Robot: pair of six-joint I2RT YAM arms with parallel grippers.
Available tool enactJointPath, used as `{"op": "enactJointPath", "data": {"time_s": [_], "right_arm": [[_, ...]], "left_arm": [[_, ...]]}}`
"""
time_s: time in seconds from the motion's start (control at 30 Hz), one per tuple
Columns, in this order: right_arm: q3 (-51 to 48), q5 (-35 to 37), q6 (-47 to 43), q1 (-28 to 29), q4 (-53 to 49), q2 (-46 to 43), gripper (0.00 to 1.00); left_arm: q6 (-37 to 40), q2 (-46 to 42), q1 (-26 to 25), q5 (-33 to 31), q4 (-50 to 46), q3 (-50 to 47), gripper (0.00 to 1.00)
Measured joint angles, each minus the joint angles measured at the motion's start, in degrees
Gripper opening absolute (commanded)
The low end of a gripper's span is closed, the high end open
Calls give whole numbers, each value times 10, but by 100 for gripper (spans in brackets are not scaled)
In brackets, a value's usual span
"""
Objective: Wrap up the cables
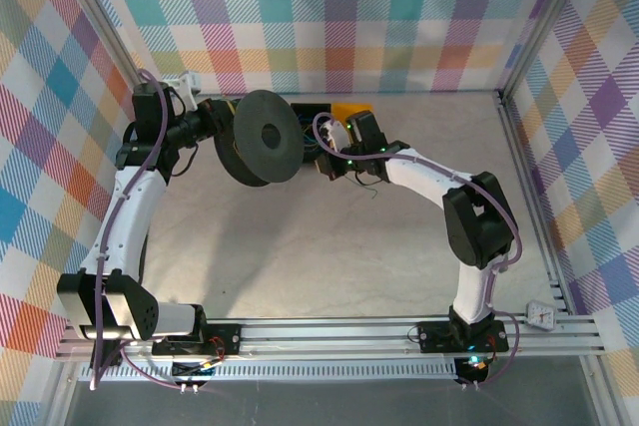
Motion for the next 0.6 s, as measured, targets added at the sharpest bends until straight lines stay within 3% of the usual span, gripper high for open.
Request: {"op": "enactJointPath", "data": {"time_s": [0.07, 0.13, 0.23, 0.6], "right_arm": [[6, -6, -7, -7, -5, 0, 7], [10, -11, -14, -10, -16, 0, 22], [10, -11, -25, -19, -40, 0, 32], [-38, -73, -32, -40, -30, 0, 38]], "left_arm": [[8, 0, 0, 3, 0, 1, 0], [11, 0, 0, 4, 0, 2, 0], [11, 0, 6, 1, 1, 5, 0], [11, 0, 9, 1, -3, 24, 0]]}}
